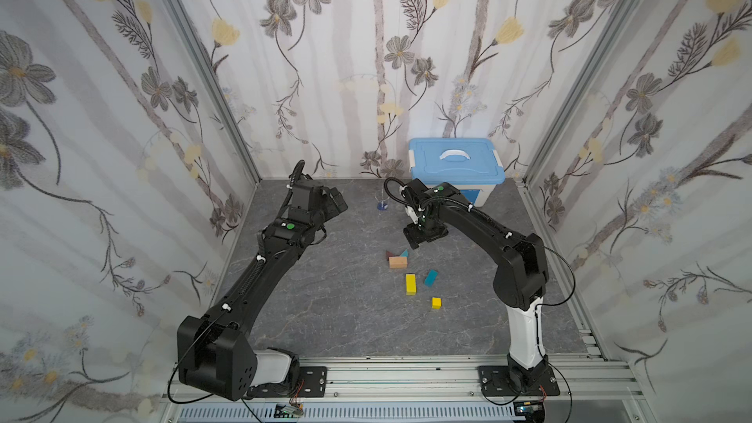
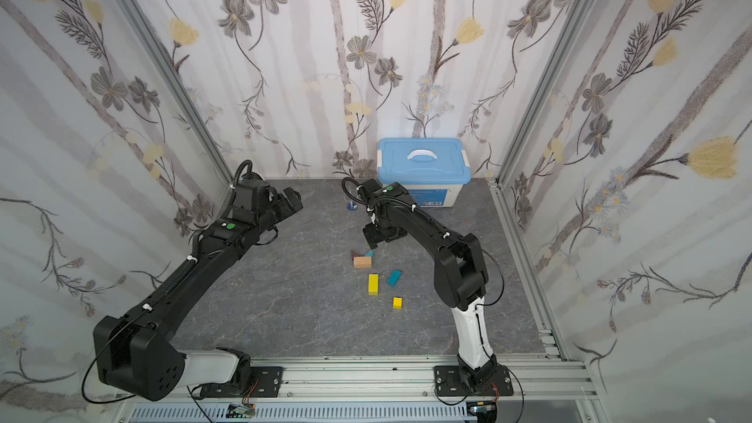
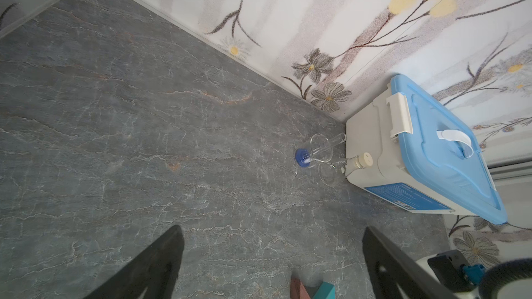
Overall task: Assemble a carrot with building blocks
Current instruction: Assemble the building block at the center of the board.
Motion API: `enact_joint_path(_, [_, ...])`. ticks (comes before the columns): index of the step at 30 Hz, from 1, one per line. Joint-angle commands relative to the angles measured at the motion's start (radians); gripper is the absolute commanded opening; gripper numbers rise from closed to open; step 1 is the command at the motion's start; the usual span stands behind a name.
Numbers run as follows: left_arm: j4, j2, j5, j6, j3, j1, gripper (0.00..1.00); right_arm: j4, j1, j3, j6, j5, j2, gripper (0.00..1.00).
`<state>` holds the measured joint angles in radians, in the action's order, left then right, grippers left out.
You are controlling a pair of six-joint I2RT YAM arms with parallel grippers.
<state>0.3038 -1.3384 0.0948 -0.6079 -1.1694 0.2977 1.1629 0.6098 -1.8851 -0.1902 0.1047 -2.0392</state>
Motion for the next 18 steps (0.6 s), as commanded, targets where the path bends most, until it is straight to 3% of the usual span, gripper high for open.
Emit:
enact_joint_path(1, [-0.014, 0.040, -0.027, 0.002, 0.036, 0.002, 1.00, -0.006, 0.051, 0.075, 0.005, -0.020, 0.054, 0.73])
enact_joint_path(7, [0.014, 0.138, -0.015, -0.008, 0.108, 0.005, 1.00, -0.170, 0.127, 0.296, -0.098, -0.089, 0.125, 0.76])
enact_joint_path(18, [0.026, 0.301, 0.047, -0.049, 0.197, 0.016, 1.00, -0.256, 0.187, 0.398, -0.158, -0.030, 0.042, 0.73])
